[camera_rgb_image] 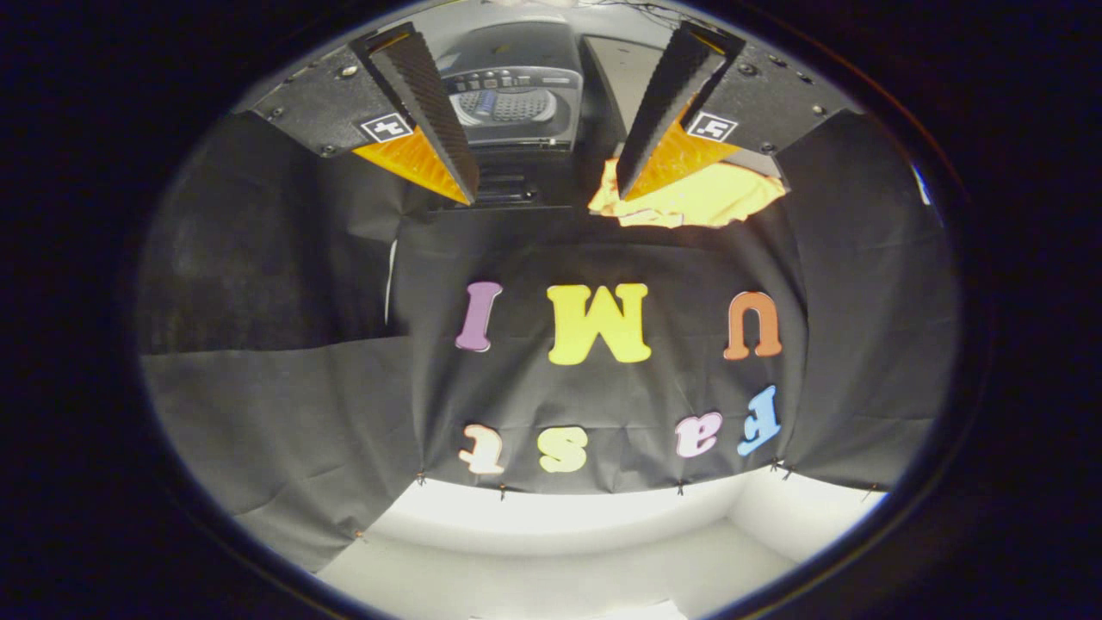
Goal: Put the clothes into the washing machine and then close the washing machine lid.
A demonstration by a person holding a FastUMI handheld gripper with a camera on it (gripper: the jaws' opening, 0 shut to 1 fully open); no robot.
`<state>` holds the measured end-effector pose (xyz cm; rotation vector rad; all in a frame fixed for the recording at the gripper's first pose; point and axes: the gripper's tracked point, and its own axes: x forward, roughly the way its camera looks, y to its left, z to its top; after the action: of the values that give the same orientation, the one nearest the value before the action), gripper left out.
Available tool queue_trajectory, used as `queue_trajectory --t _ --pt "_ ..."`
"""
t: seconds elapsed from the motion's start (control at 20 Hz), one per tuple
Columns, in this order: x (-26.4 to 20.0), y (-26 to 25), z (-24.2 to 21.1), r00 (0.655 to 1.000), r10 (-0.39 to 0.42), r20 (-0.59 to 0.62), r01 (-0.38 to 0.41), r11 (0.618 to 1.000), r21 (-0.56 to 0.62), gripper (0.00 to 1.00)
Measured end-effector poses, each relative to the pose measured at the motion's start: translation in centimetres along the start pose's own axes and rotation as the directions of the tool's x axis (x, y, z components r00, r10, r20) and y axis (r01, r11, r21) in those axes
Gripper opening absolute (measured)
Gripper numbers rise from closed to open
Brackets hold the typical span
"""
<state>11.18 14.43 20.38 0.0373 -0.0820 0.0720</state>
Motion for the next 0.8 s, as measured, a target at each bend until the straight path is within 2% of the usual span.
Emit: queue_trajectory --t 0.35,0.5,0.8 --pt "11.3 11.2 5.1 0.992 0.117 -0.049 -0.117 0.993 0.01 1.0" --pt "16.7 15.7 6.1 0.985 0.142 -0.098 -0.141 0.99 0.024 1.0" --pt "25.6 22.1 2.6 0.952 0.164 -0.257 -0.16 0.986 0.035 1.0"
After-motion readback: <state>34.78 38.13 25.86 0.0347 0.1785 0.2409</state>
